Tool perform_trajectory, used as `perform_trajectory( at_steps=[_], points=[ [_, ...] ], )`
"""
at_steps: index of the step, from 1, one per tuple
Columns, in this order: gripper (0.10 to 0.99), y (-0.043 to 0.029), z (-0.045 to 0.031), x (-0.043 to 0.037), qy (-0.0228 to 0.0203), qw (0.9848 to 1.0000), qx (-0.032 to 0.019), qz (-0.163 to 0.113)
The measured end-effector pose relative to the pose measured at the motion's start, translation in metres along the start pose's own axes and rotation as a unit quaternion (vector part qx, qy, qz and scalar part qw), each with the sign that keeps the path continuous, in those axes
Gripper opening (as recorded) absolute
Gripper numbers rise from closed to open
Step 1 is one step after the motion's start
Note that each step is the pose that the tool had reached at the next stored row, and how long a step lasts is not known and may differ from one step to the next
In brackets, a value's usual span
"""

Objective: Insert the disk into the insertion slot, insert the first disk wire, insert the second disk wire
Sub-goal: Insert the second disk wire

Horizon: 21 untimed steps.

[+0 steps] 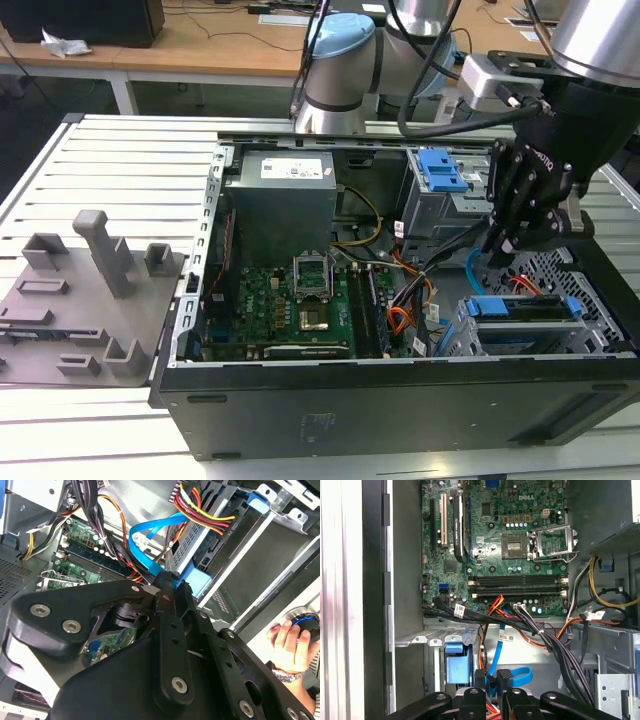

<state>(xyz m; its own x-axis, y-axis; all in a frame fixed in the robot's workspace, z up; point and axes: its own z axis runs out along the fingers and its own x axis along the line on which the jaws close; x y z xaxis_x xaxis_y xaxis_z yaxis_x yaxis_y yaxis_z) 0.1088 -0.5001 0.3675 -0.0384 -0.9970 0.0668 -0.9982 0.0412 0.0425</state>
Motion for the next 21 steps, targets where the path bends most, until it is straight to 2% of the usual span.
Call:
perform_trajectory(
  at_steps=[5,6,7,13,15,19,21],
  points=[
    [0.239,0.0000,0.0006,-0.0001,0.0001,1.0000,0.0000,0.000],
    [0.227,-0.0001,0.0006,0.0000,0.0000,1.0000,0.0000,0.000],
    [0.165,0.0000,0.0006,-0.0001,0.0000,1.0000,0.0000,0.000],
    [0.157,-0.0002,0.0008,-0.0001,0.0000,1.0000,0.0000,0.000],
    [0.157,-0.0043,0.0008,-0.0002,-0.0001,1.0000,-0.0001,0.000],
    [0.157,-0.0259,-0.0001,-0.0012,0.0001,1.0000,-0.0014,0.000],
    [0.157,-0.0314,0.0002,-0.0015,0.0001,1.0000,-0.0019,0.000]
  ],
)
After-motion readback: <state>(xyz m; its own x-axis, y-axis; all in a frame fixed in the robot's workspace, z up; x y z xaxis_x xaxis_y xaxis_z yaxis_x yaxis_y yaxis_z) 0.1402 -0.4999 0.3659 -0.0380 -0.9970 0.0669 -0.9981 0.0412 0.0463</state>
